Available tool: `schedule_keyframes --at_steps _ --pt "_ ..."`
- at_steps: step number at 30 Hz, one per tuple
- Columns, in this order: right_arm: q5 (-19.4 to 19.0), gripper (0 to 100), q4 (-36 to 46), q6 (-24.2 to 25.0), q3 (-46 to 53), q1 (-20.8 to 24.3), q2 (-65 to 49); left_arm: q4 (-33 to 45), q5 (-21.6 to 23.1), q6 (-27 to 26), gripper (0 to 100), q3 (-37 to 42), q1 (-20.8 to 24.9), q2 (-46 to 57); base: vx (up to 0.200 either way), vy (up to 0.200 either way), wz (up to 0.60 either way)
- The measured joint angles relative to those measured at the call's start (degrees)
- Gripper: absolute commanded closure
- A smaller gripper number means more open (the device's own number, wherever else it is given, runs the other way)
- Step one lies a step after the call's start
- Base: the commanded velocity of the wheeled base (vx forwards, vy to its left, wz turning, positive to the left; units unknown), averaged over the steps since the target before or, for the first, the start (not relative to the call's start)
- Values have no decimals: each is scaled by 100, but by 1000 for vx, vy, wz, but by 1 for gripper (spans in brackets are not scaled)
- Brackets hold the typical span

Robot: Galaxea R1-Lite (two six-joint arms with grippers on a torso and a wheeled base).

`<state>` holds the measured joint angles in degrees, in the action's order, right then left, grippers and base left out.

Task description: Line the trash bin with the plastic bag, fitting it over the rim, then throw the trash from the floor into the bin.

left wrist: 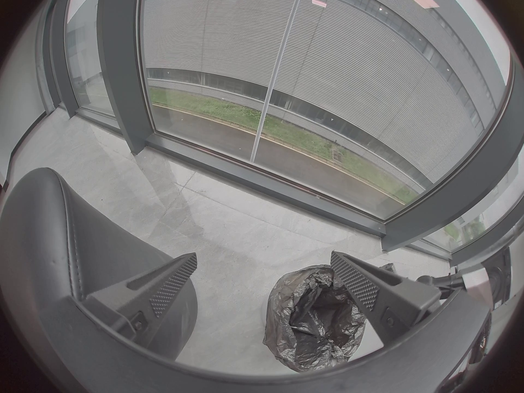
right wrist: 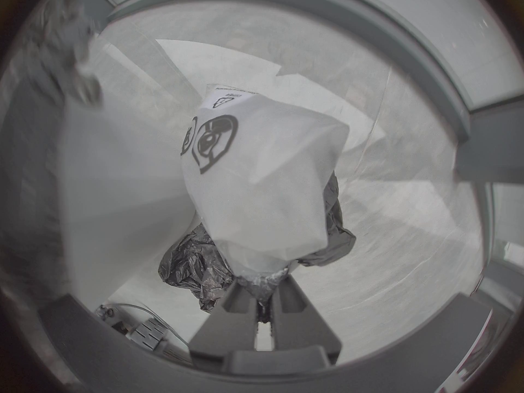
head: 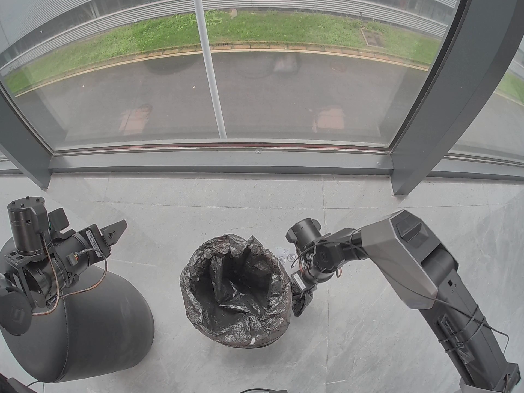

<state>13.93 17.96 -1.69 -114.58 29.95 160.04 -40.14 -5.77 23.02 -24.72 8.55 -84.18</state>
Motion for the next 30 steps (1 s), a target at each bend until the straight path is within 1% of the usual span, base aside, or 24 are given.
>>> schedule_keyframes --at_steps 4,6,10,13,17,19,21,24,27,30 --pt "273 100 224 -695 -2 -24 -544 -1 2 -15 0 45 104 236 0 0 0" --pt "469 100 304 -1097 -2 -33 -844 2 0 -30 0 80 195 391 0 0 0" --pt "859 100 434 -1582 -2 -30 -1368 10 -6 -83 0 119 346 723 0 0 0" --pt "992 100 522 -1664 -2 37 -1713 38 -20 -260 0 141 399 1031 0 0 0" --pt "1050 100 675 -1670 0 251 -2122 178 -37 -747 0 193 412 1643 0 0 0" --pt "1062 100 717 -1670 0 397 -2275 391 -46 -958 0 216 407 1957 0 0 0" --pt "1097 100 757 -1673 0 616 -2428 816 -55 -1180 0 227 391 2354 0 0 0" --pt "1218 100 790 -1680 -2 1003 -2603 1649 -63 -1409 0 235 363 2933 0 0 0" --pt "1348 100 809 -1686 -2 1536 -2745 2449 -85 -1574 0 212 330 3594 0 0 0" --pt "1445 100 825 -1691 -2 1960 -2832 2985 -158 -1668 0 179 291 4151 0 0 0"
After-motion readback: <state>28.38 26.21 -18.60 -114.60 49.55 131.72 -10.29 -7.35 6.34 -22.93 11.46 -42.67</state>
